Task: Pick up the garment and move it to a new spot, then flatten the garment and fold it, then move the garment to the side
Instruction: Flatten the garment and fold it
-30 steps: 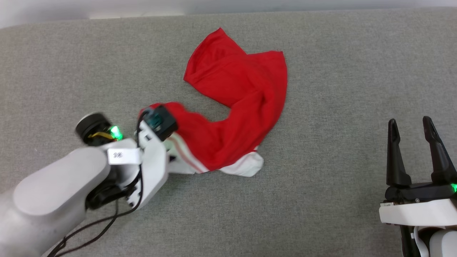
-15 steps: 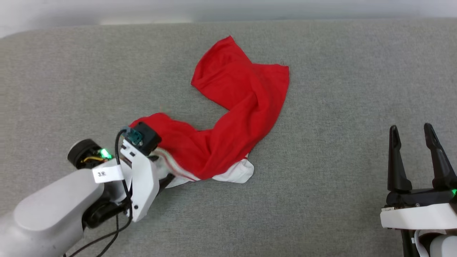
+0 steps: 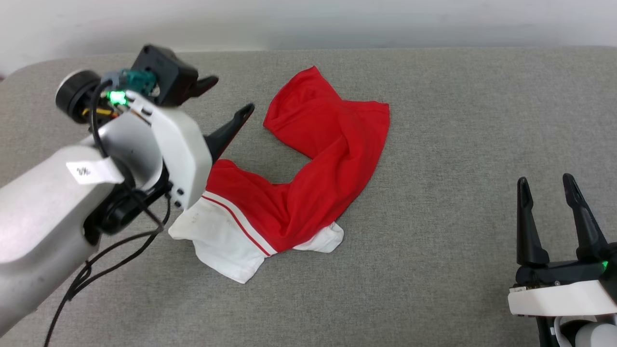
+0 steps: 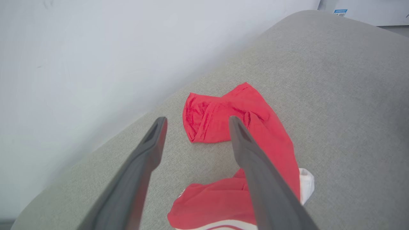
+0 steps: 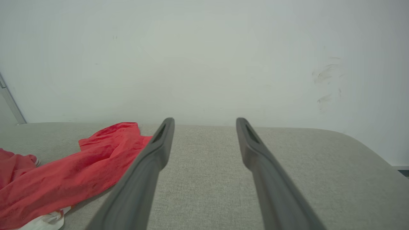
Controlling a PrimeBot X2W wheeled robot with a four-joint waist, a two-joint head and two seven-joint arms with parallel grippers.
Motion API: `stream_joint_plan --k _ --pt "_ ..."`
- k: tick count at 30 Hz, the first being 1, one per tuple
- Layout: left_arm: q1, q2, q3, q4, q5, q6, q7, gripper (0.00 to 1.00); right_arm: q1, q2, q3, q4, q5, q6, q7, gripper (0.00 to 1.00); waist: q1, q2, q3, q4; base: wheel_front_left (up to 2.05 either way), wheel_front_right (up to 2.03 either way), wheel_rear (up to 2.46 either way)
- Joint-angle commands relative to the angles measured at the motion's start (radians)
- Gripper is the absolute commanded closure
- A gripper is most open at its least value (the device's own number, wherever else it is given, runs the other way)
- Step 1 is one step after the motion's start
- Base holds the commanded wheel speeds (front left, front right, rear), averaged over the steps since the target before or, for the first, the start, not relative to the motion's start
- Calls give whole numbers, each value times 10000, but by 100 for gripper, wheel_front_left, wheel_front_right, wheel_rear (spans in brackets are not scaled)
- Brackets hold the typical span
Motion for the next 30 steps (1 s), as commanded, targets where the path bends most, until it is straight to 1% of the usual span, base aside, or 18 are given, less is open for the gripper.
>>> stream_joint_plan --k 1,3,4,5,10,14,17,22,25,30 --pt "-273 -236 81 116 50 2 -21 0 50 15 19 -24 35 -3 -20 0 1 -1 36 -55 0 0 0" --pt "-594 -448 87 376 60 -82 158 0 -16 15 42 -43 35 -3 -20 0 1 -1 106 -117 0 0 0" --pt "-1021 -744 -144 881 -56 -359 838 0 -125 15 65 -65 49 -3 -20 0 1 -1 231 -234 0 0 0" --pt "-1145 -815 -220 1073 -143 -458 1136 0 -148 15 63 -70 62 -3 -20 0 1 -1 276 -274 0 0 0" --pt "-1552 -898 -701 2218 -624 -1012 2808 0 -225 15 28 -94 111 -3 -20 0 1 -1 532 -468 0 0 0" --pt "-1645 -868 -1098 3076 -905 -1289 3888 0 -316 15 21 -111 146 -3 -20 0 1 -1 774 -586 0 0 0" --pt "-1552 -888 -1380 3656 -1064 -1444 4481 0 -445 15 20 -131 169 -3 -20 0 1 -1 996 -659 0 0 0" --pt "-1243 -1027 -1767 4602 -1231 -1576 5090 0 -670 15 62 -159 167 -3 -20 0 1 -1 1371 -775 0 0 0" --pt "-968 -1146 -1960 4991 -1326 -1676 5274 0 -732 15 60 -163 174 -3 -20 0 1 -1 1528 -821 0 0 0" --pt "-317 -1498 -2237 5407 -1372 -1817 5006 0 -791 15 -26 -116 148 -3 -20 0 1 -1 1601 -777 0 0 0"
